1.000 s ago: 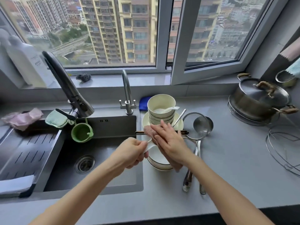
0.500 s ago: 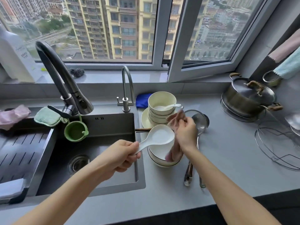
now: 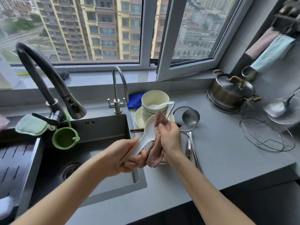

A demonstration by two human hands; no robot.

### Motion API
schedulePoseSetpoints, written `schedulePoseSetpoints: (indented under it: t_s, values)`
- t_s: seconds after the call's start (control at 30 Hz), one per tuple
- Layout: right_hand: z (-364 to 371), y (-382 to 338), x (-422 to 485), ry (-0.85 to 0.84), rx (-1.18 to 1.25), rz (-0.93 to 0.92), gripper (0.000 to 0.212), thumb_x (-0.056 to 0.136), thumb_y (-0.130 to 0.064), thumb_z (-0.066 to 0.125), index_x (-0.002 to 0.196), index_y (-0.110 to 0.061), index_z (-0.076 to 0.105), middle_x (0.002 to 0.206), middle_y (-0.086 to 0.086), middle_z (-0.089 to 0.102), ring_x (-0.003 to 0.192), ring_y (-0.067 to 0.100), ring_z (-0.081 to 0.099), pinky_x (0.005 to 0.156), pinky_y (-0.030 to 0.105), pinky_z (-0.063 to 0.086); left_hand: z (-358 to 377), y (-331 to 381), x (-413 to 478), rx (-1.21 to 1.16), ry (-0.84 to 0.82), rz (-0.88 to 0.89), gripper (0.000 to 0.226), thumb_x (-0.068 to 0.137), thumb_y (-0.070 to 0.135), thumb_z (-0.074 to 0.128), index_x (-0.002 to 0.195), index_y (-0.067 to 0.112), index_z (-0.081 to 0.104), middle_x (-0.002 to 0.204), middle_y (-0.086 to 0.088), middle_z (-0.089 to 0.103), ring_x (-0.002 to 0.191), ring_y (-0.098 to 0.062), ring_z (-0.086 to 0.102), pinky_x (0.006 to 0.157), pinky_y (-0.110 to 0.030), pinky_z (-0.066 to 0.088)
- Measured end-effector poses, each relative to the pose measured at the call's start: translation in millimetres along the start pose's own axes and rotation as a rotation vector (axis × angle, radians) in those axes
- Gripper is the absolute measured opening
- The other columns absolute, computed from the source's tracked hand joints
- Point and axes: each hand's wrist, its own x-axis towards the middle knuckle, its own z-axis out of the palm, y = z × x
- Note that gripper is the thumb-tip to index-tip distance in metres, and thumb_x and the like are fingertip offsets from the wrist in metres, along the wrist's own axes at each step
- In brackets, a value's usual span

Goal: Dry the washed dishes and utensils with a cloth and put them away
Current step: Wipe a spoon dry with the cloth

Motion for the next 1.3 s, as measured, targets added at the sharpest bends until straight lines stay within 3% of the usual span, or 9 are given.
schedulePoseSetpoints:
  t_s: [0.23,0.43,0.5,0.57,0.7,0.8,0.93,1.13,1.3]
  values:
    - [-29,1,7,0.220,-0.552,-0.337,0.024,0.100,-0.017,0.042,0.097,0.000,0.059,0.095,0.021,0.068,0.087,0.038,0.060,0.060,0.030,0.024,1,-10,3,0.400,0.299,0.081,0.047,0.098,0.039,0.039,0.057,0.019,0.043,0.051,0.005,0.031,0.045,-0.010,0.022,0.046,-0.023,0.015]
    - [-36,-21,-36,0.213,-0.638,-0.628,0.036,0.100,-0.027,0.035,0.113,-0.009,0.064,0.110,0.015,0.067,0.101,0.031,0.060,0.080,0.030,0.041,-8,-9,9,0.633,0.465,0.274,0.031,0.095,0.029,0.051,0.074,0.008,0.055,0.057,-0.001,0.061,0.048,-0.017,0.055,0.050,-0.023,0.042]
    - [-12,-5,-43,0.116,-0.934,-0.705,0.048,0.095,-0.036,0.031,0.122,-0.011,0.062,0.128,0.019,0.059,0.118,0.039,0.053,0.102,0.047,0.039,0,-9,11,0.736,0.485,0.410,0.032,0.094,0.027,0.052,0.072,0.003,0.052,0.054,-0.003,0.055,0.046,-0.020,0.048,0.047,-0.027,0.039]
    - [4,8,-34,0.077,-1.087,-0.681,0.049,0.093,-0.039,0.032,0.122,-0.014,0.063,0.133,0.021,0.055,0.123,0.043,0.049,0.106,0.062,0.027,4,-9,11,0.924,0.588,0.555,0.038,0.093,0.029,0.055,0.065,0.003,0.048,0.054,-0.004,0.046,0.051,-0.021,0.040,0.051,-0.033,0.034]
    - [12,-1,-14,0.093,-0.996,-0.579,0.054,0.091,-0.041,0.019,0.099,-0.014,0.066,0.114,0.010,0.064,0.112,0.033,0.055,0.106,0.057,0.029,5,-9,7,1.035,0.696,0.679,0.042,0.090,0.031,0.059,0.060,0.004,0.046,0.051,0.001,0.037,0.054,-0.021,0.033,0.052,-0.033,0.022]
    - [6,-16,-1,0.045,-0.812,-0.465,0.046,0.097,-0.034,0.021,0.084,-0.011,0.059,0.098,0.013,0.064,0.096,0.033,0.057,0.083,0.039,0.037,2,-7,10,1.007,0.720,0.687,0.039,0.088,0.029,0.061,0.062,0.003,0.051,0.051,0.000,0.039,0.054,-0.020,0.033,0.052,-0.032,0.022]
    - [-13,-23,31,0.030,-0.542,-0.154,0.040,0.100,-0.021,0.034,0.093,0.004,0.064,0.105,0.025,0.066,0.100,0.037,0.058,0.082,0.039,0.041,-5,-8,9,0.921,0.673,0.643,0.031,0.088,0.024,0.061,0.069,0.000,0.058,0.055,-0.004,0.046,0.051,-0.016,0.036,0.052,-0.029,0.028]
    - [-41,-16,28,0.074,0.048,0.077,0.045,0.103,-0.033,0.034,0.091,-0.003,0.065,0.090,0.011,0.068,0.089,0.026,0.063,0.085,0.039,0.050,-6,12,4,0.132,0.465,0.511,0.028,0.095,0.020,0.053,0.069,0.008,0.052,0.052,0.000,0.045,0.045,-0.010,0.037,0.041,-0.018,0.029]
    - [-7,-31,-11,-0.301,0.300,0.160,0.035,0.103,-0.030,0.036,0.112,-0.007,0.062,0.100,0.009,0.071,0.093,0.020,0.066,0.085,0.035,0.053,28,19,23,0.176,0.352,0.377,0.041,0.101,0.030,0.037,0.064,0.015,0.044,0.048,0.003,0.042,0.044,-0.012,0.040,0.046,-0.020,0.034]
